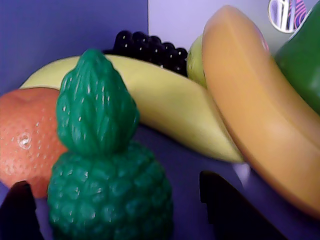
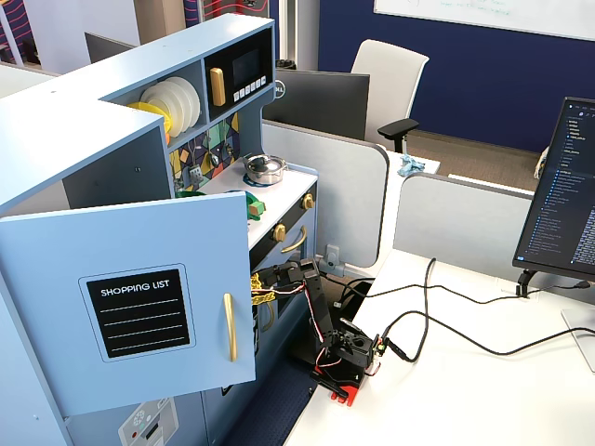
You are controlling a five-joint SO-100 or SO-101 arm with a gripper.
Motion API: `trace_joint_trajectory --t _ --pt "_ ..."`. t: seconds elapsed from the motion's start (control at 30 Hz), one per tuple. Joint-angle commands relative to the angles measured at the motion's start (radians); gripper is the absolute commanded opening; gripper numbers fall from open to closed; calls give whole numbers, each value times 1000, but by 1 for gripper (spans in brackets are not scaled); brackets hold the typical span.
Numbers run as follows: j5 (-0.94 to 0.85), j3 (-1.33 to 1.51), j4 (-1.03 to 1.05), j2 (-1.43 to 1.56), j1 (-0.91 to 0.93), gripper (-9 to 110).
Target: Pick up the green pineapple from the left cabinet and place it in the green recipient
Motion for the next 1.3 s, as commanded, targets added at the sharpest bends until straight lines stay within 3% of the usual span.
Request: trace_joint_trajectory --t 0.0,0.1,0.23,0.4,0.57,0.97,1.27 --pt "11 -91 3 3 -26 31" --pt "20 -91 3 0 -34 22" --pt "-80 -86 38 2 -37 0" --pt "-198 41 40 152 -40 0" --pt "-235 333 40 512 -69 0" --pt "-345 584 532 1229 -46 0" --pt "-313 541 778 1437 252 0"
